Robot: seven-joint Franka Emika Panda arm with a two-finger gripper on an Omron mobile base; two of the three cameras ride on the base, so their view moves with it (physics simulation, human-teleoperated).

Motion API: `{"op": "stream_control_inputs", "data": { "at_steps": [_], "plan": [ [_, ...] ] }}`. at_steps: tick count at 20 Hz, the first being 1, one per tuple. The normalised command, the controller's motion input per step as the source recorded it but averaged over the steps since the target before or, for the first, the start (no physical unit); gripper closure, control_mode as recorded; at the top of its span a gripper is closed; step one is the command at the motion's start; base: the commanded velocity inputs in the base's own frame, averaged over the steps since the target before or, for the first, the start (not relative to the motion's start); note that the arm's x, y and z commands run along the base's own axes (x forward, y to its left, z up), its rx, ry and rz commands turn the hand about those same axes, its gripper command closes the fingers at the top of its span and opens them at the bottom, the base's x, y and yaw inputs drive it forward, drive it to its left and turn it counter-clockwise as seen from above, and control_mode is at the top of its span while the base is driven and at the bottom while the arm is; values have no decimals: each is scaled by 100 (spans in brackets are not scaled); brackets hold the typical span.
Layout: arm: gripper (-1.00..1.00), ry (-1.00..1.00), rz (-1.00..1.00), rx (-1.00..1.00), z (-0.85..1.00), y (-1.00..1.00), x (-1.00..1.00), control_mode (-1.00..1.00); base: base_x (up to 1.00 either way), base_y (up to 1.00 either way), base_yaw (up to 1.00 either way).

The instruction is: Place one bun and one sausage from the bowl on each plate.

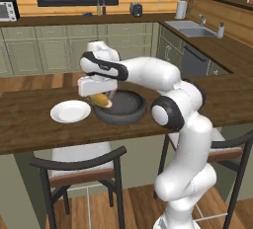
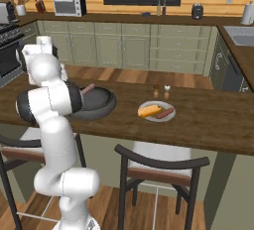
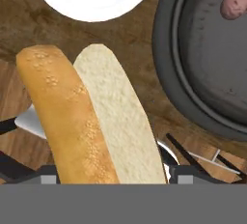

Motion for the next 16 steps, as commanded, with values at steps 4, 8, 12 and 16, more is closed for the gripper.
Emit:
{"op": "stream_control_inputs", "data": {
  "at_steps": [4,8,12,16],
  "plan": [
    [100,-11,-7,0,-8,96,0,-100,0,0,0],
    [100,-34,-12,0,-21,68,0,-100,0,0,0],
    [100,-32,-25,0,-17,38,9,-100,0,0,0],
    [100,-13,-27,0,-28,41,33,-100,0,0,0]
  ]
}}
